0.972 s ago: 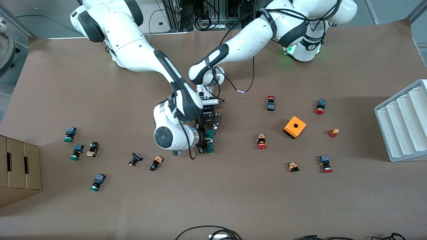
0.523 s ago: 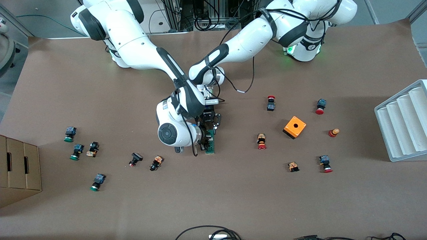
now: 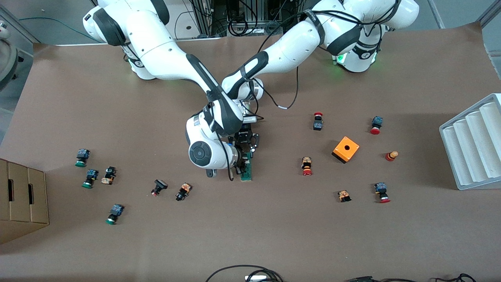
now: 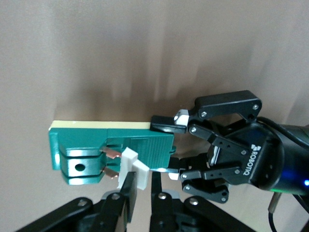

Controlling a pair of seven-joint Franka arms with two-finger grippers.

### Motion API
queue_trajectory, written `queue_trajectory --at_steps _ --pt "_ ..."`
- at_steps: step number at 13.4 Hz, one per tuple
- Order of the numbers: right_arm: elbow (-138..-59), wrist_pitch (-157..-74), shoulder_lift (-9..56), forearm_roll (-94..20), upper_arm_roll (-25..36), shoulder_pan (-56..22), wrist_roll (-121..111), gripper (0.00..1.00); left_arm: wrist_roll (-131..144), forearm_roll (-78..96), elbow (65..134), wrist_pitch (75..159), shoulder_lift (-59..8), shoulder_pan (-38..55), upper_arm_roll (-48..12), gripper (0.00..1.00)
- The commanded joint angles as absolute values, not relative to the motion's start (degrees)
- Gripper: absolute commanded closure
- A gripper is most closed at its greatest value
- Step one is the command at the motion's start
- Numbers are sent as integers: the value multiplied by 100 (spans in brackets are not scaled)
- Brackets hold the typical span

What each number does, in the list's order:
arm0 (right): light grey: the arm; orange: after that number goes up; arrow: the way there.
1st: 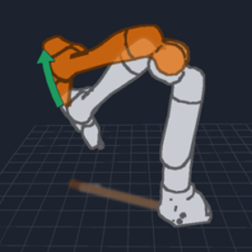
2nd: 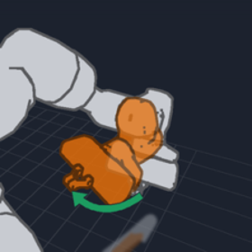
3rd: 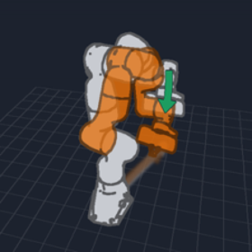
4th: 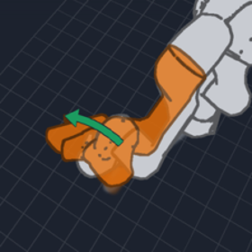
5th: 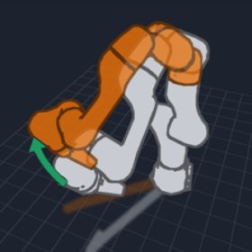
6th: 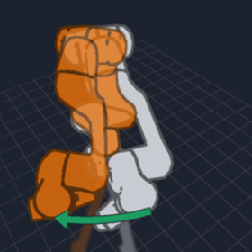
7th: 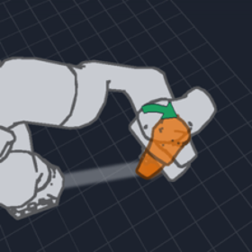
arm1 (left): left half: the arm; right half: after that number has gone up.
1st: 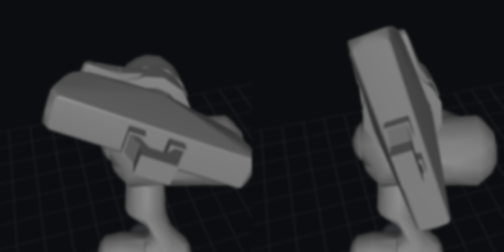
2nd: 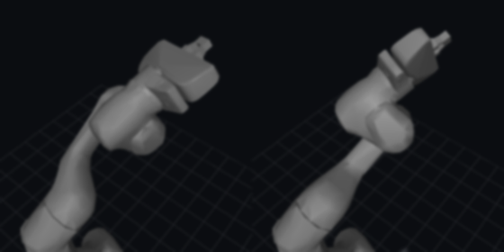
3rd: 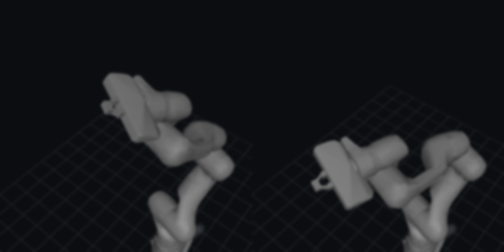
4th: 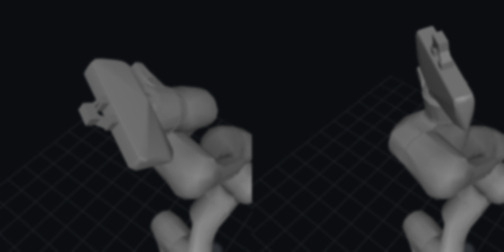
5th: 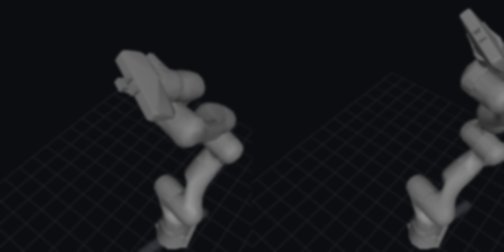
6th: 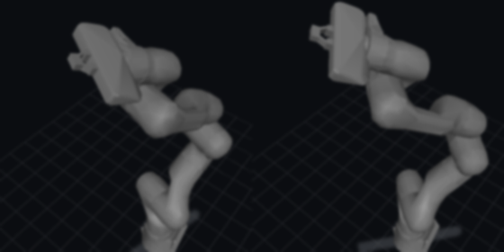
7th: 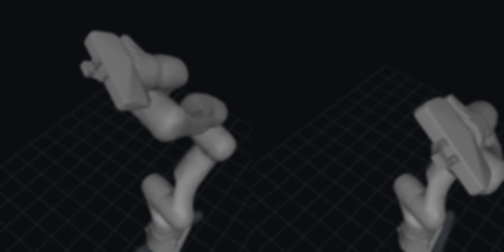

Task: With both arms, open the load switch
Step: 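Push the white lever down onto the switch body with the right gripper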

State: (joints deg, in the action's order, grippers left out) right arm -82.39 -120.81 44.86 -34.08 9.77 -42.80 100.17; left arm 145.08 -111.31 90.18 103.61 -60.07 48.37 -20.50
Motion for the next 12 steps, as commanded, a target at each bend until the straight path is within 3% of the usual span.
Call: queue_trajectory --at_steps 1,12 --pt "-8631 -12383 4377 -3173 896 -4315 10011 80 14493 -11074 8886 10397 -6108 4887 -2013 44" --pt "-8771 -12612 4412 -3103 896 -4386 10002 80 14493 -11074 8886 10397 -6117 4887 -2013 44"
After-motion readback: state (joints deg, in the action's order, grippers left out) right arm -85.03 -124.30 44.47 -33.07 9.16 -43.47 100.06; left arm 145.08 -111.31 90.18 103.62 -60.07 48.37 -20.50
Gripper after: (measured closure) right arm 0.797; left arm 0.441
